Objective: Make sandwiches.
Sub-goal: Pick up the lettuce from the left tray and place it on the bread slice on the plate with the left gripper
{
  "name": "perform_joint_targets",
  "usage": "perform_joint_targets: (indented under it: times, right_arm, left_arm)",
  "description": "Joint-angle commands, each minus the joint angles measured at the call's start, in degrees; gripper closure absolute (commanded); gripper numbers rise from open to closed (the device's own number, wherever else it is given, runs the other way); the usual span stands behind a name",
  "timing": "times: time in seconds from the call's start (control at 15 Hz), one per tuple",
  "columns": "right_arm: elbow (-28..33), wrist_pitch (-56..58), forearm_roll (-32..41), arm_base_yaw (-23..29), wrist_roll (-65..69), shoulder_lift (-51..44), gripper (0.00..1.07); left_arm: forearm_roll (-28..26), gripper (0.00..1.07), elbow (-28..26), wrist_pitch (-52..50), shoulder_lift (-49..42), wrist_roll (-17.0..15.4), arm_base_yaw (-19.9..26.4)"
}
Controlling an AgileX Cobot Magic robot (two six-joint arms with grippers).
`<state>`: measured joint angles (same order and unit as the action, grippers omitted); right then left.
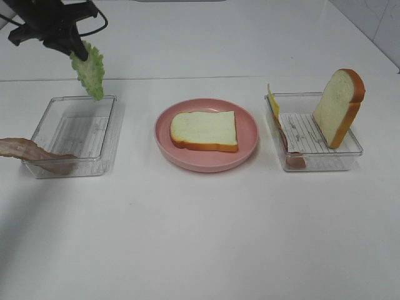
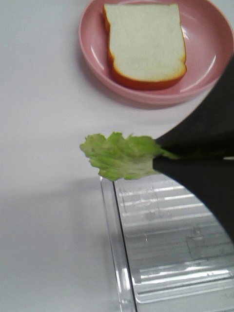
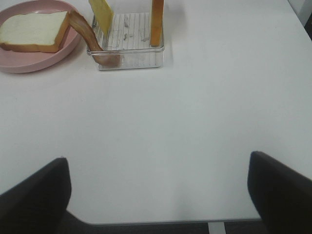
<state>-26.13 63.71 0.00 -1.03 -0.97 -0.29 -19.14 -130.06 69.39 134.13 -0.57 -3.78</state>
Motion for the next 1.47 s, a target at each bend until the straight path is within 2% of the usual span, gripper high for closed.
perform_joint_targets:
  times: [0.07, 0.2, 0.4, 0.47, 0.53, 0.8, 0.87, 1.33, 1.47]
  right_arm:
    - [0.17, -0.46, 0.34, -0.23, -0.11, -1.20, 0.11]
    - [0.17, -0.46, 0.34, -0.23, -0.11, -1.20, 0.11]
    - [0.17, -0.46, 0.34, -0.23, -0.11, -1.20, 0.11]
    - [0.17, -0.46, 0.34, -0.23, -0.11, -1.20, 0.11]
    - [0.17, -0.46, 0.34, -0.23, -0.11, -1.20, 0.11]
    - [0.17, -0.46, 0.34, -0.23, -0.11, -1.20, 0.11]
    - [0.17, -0.46, 0.34, -0.23, -0.11, -1.20, 0.11]
    - [0.17, -0.46, 0.34, -0.23, -0.11, -1.20, 0.11]
    - [0.17, -0.46, 0.34, -0.23, -0.11, -1.20, 0.11]
  left_arm:
    - [-0.92, 1.07, -2.23, 0.23, -1.78, -2.81, -3.55]
    - [-2.01, 1.07, -3.38, -1.32, -1.83, -3.21, -6.59]
    - [-8.54, 1.07, -3.38, -7.33, -0.80, -3.90, -13.06]
    - [-9.34, 1.07, -3.38, -8.02, -0.57, -3.95, -13.87]
    - [-12.32, 1.07, -3.38, -11.63, 0.74, -4.07, -17.36]
    - [-16.84, 1.07, -3.38, -15.81, 3.95, -4.07, -21.20]
    - [-19.82, 1.07, -3.38, -17.07, 6.36, -4.07, -22.80]
    - [-23.20, 1.07, -3.38, -19.31, 12.66, -5.21, -22.52]
    - [-21.66, 1.07, -3.38, -18.68, 13.87, -5.21, -22.52]
